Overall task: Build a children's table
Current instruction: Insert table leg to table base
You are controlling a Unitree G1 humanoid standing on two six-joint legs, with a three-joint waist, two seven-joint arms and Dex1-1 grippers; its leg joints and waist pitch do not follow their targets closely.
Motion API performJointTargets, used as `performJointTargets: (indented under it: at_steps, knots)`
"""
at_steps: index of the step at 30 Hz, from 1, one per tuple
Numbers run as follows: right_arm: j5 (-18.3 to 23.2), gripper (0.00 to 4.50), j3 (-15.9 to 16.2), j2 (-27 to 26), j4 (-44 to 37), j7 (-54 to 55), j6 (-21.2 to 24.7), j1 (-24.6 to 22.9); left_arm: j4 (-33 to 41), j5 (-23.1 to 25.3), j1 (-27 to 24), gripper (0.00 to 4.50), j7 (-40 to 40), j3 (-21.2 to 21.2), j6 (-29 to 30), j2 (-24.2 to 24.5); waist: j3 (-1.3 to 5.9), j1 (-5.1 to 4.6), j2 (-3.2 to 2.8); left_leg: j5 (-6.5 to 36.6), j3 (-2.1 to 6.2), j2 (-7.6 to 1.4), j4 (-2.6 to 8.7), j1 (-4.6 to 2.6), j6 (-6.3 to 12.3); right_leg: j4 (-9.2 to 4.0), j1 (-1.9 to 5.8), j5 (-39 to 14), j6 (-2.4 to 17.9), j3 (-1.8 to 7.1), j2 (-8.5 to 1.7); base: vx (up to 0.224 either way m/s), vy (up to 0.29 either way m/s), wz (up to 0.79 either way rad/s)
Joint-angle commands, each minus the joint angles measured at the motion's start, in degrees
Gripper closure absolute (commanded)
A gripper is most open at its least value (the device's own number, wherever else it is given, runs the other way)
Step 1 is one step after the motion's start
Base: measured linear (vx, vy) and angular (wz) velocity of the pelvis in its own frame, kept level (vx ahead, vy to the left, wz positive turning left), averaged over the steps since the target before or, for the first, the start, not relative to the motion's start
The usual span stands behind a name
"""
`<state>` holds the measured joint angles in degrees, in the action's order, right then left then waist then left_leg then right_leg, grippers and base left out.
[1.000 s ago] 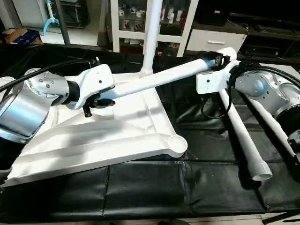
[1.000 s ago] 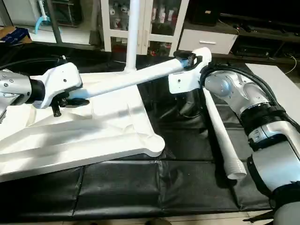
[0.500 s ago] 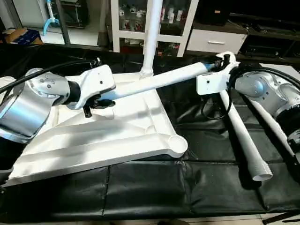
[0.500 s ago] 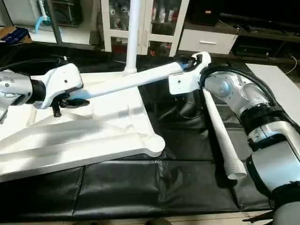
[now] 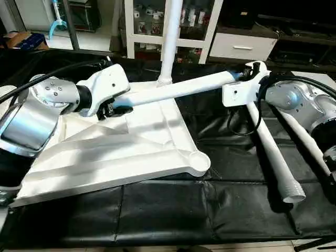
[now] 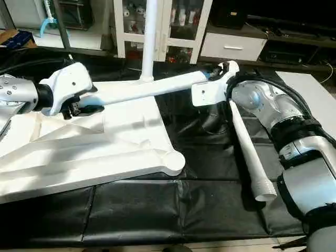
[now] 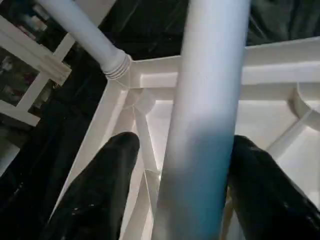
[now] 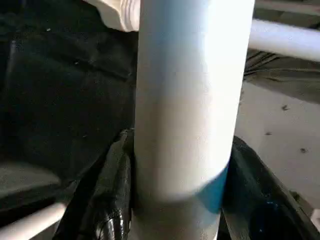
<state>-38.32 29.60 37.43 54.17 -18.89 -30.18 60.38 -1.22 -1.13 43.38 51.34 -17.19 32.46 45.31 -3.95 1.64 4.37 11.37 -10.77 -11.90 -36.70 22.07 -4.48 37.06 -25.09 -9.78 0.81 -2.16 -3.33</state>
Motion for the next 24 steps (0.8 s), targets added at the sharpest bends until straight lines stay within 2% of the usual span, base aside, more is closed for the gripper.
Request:
performJointTargets:
  at_steps: [1, 5, 8, 10, 11, 13, 16, 19, 20, 21, 22, 23, 24]
  knots:
    - [-1.13, 2.63, 0.62, 2.20, 1.43, -3.21, 0.54, -2.09, -0.29, 0.38, 2.72, 1.60, -2.51, 3.22, -0.68, -0.52, 4.68, -0.30, -0.31, 8.69, -0.14, -0.53, 3.57, -0.67, -1.32, -2.99, 3.78, -6.53, 12.00, 2.24, -2.49, 0.000, 0.000, 0.00]
    - [-0.42, 2.63, 0.16, 3.40, 2.37, -4.96, 2.36, -3.91, -0.72, -0.54, 2.77, 1.60, -3.87, 5.17, -0.95, -1.52, 4.67, -0.18, -0.50, 7.79, -0.15, -0.46, 3.51, -0.57, -0.81, -3.05, 3.90, -5.20, 12.41, 2.23, -2.46, 0.000, 0.000, 0.00]
    - [0.29, 2.64, -0.60, 3.87, 2.32, -4.86, 3.08, -4.64, -1.14, -0.87, 3.09, 1.60, -4.22, 5.88, -1.27, -1.83, 4.67, -0.24, -0.26, 8.57, -0.07, -0.53, 3.51, -0.60, -0.77, -3.22, 3.88, -6.92, 12.28, 2.16, -2.57, 0.000, 0.000, 0.00]
    - [2.06, 2.64, -2.51, 4.44, 3.25, -4.03, 4.63, -5.42, -2.84, -1.37, 4.28, 1.60, -6.42, 8.04, -2.06, -3.48, 4.54, -0.32, -0.23, 9.33, -0.12, -0.47, 3.49, -0.59, -0.90, -3.40, 3.81, -8.18, 12.01, 2.20, -2.52, 0.000, 0.000, 0.00]
    - [3.85, 2.64, -4.16, 4.49, 3.75, -3.64, 5.42, -6.04, -3.68, -1.70, 4.96, 1.60, -8.06, 9.37, -2.40, -4.46, 4.66, -0.26, -0.42, 9.51, -0.09, -0.47, 3.46, -0.66, -1.16, -3.37, 3.85, -8.32, 11.99, 2.17, -2.54, 0.000, 0.000, 0.00]
    - [6.67, 2.64, -6.77, 4.42, 3.85, -2.97, 6.64, -7.12, -4.69, -2.79, 5.98, 1.60, -10.34, 11.59, -2.00, -6.01, 4.76, -0.24, -0.26, 9.46, -0.10, -0.41, 3.41, -0.58, -0.98, -3.28, 3.92, -7.51, 11.93, 2.19, -2.50, 0.000, 0.000, 0.00]
    - [12.72, 2.64, -12.09, 3.42, 2.34, -3.61, 9.26, -9.37, -5.03, -5.82, 6.93, 1.60, -13.51, 16.10, -0.37, -8.92, 4.85, -0.14, -0.28, 9.21, -0.15, -0.41, 3.34, -0.65, -0.63, -3.27, 3.92, -6.21, 12.26, 2.16, -2.45, 0.000, 0.000, 0.00]
    - [19.74, 2.64, -18.20, 1.19, -0.70, -4.74, 13.64, -11.79, -5.97, -8.41, 7.89, 1.60, -18.66, 21.67, 0.49, -12.48, 4.97, -0.12, -0.35, 8.07, -0.13, -0.37, 3.32, -0.49, 0.71, -3.13, 4.12, -3.25, 13.25, 2.03, -2.31, 0.000, 0.000, 0.00]
    - [22.66, 2.64, -20.24, -0.02, -2.93, -5.37, 14.99, -13.13, -6.34, -8.95, 7.90, 1.60, -20.64, 23.51, 0.55, -13.52, 4.98, -0.07, -0.35, 8.20, -0.07, -0.43, 3.34, -0.50, 1.02, -3.25, 4.21, -3.45, 13.18, 2.00, -2.43, 0.000, 0.000, 0.00]
    - [27.40, 2.64, -22.71, -2.06, -7.43, -6.85, 17.18, -15.47, -6.47, -10.14, 7.62, 1.60, -23.09, 26.22, 1.45, -15.47, 4.97, -0.13, -0.32, 8.23, -0.04, -0.40, 3.34, -0.47, 1.19, -3.20, 4.27, -3.65, 13.08, 1.97, -2.41, 0.000, 0.000, 0.00]
    - [28.72, 2.64, -23.31, -2.64, -8.74, -7.33, 17.79, -16.11, -6.41, -10.59, 7.50, 1.60, -23.67, 26.93, 1.87, -16.06, 4.95, 0.08, -0.36, 8.44, -0.04, -0.49, 3.36, -0.67, 1.60, -3.36, 4.26, -3.94, 12.95, 2.03, -2.57, 0.000, 0.000, 0.00]
    - [32.56, 2.64, -24.77, -4.44, -13.06, -8.65, 19.65, -18.05, -6.02, -11.67, 7.02, 1.60, -24.87, 28.48, 3.40, -17.48, 5.02, 0.06, -0.31, 7.95, 0.00, -0.51, 3.46, -0.62, 1.95, -3.41, 4.33, -4.03, 12.89, 1.92, -2.54, 0.000, 0.000, 0.00]
    - [34.47, 2.64, -25.43, -5.32, -15.33, -9.34, 20.68, -19.02, -5.82, -12.27, 6.79, 1.60, -25.44, 29.16, 4.20, -18.19, 5.02, 0.06, -0.31, 7.95, 0.00, -0.51, 3.46, -0.62, 1.95, -3.41, 4.33, -4.03, 12.89, 1.92, -2.54, 0.000, 0.000, 0.00]
